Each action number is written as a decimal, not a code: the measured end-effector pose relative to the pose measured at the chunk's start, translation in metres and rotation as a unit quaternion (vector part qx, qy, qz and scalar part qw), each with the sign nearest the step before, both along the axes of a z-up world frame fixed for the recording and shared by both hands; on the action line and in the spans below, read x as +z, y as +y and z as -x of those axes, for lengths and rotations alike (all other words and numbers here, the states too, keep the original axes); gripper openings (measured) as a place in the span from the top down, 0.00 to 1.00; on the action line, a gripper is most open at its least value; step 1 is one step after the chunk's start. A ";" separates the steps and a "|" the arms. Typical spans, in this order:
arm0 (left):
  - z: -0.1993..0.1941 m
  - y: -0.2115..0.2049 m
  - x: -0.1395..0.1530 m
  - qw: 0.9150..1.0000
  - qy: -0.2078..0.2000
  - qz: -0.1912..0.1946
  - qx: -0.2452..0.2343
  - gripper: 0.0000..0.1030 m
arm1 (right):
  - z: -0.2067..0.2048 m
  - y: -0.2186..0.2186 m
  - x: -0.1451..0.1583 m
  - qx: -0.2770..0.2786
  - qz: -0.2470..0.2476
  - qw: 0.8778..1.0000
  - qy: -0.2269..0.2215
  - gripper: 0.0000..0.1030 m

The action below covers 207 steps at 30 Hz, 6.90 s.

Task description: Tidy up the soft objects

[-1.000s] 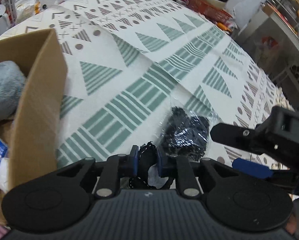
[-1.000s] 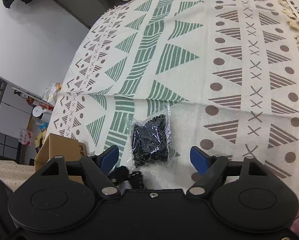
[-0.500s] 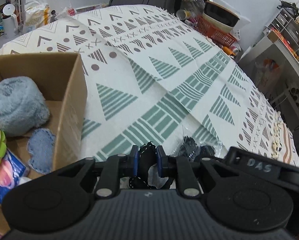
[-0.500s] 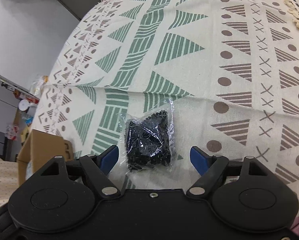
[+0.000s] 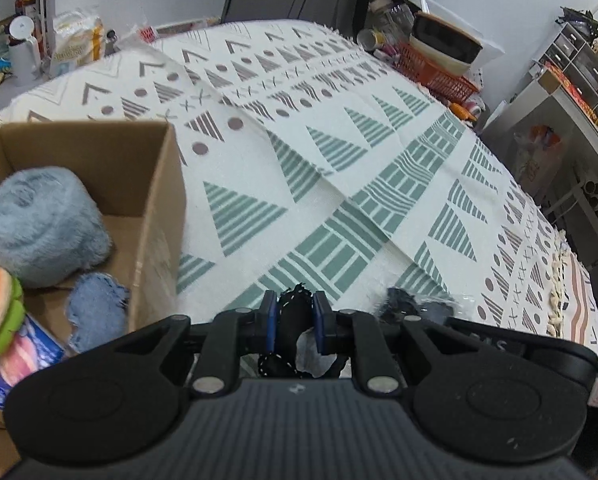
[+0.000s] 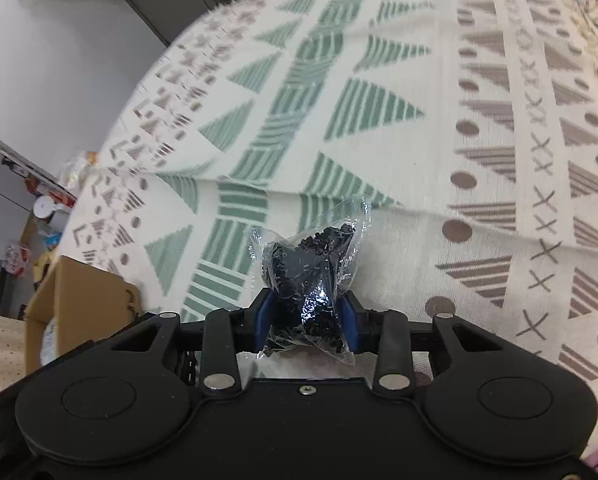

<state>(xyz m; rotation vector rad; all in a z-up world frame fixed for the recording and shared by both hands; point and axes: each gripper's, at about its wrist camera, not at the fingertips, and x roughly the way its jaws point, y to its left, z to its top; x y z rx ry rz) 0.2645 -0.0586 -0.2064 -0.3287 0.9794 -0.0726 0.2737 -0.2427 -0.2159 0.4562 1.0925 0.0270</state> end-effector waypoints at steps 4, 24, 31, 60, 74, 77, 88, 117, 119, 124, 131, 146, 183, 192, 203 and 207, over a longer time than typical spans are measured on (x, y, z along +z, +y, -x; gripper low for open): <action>0.006 0.010 0.014 1.000 -0.011 -0.002 0.009 0.83 | 0.011 0.000 0.017 0.007 -0.007 0.999 -0.036 0.66; 0.043 0.002 0.085 0.998 -0.058 -0.037 -0.008 0.83 | 0.051 0.002 0.063 0.026 -0.048 0.992 -0.117 0.66; 0.048 0.010 0.097 0.997 -0.066 -0.049 0.002 0.83 | 0.056 0.011 0.071 0.044 -0.065 0.987 -0.143 0.66; 0.038 0.117 0.083 0.994 -0.066 -0.028 0.080 0.83 | 0.063 0.077 0.080 0.118 -0.039 0.975 -0.186 0.66; 0.022 0.145 0.024 0.997 0.009 0.007 0.079 0.77 | 0.052 0.131 0.090 0.170 0.004 0.964 -0.205 0.66; 0.020 0.156 0.020 0.996 0.021 0.009 0.090 0.69 | 0.044 0.140 0.090 0.182 0.009 0.962 -0.202 0.66; 0.019 0.185 0.025 0.993 0.001 0.037 0.115 0.55 | 0.029 0.184 0.079 0.214 0.038 0.958 -0.187 0.65; 0.047 0.150 0.077 0.997 -0.014 -0.043 0.066 0.24 | 0.074 0.117 0.136 0.133 0.051 0.971 -0.191 0.18; 0.056 0.145 0.084 0.997 -0.011 -0.042 0.056 0.20 | 0.082 0.109 0.142 0.122 0.056 0.973 -0.185 0.15; 0.080 0.134 0.104 0.998 -0.008 -0.049 0.042 0.19 | 0.104 0.092 0.156 0.112 0.052 0.977 -0.176 0.05; 0.111 0.121 0.143 0.997 -0.030 -0.063 0.031 0.18 | 0.131 0.075 0.180 0.107 0.036 0.977 -0.182 0.00; 0.192 0.089 0.195 0.992 -0.087 -0.083 0.029 0.05 | 0.201 0.038 0.218 0.116 0.019 0.972 -0.205 0.00; 0.326 0.059 0.242 0.984 -0.115 -0.131 0.025 0.01 | 0.321 -0.008 0.256 0.129 0.052 0.966 -0.219 0.00; 0.338 0.071 0.238 0.986 -0.105 -0.130 0.027 0.01 | 0.331 -0.003 0.257 0.141 0.061 0.965 -0.213 0.00; 0.345 0.075 0.240 0.985 -0.104 -0.136 0.020 0.01 | 0.335 0.009 0.261 0.150 0.068 0.963 -0.214 0.00; 0.345 0.074 0.240 0.985 -0.105 -0.137 0.012 0.01 | 0.336 0.013 0.261 0.153 0.073 0.962 -0.213 0.00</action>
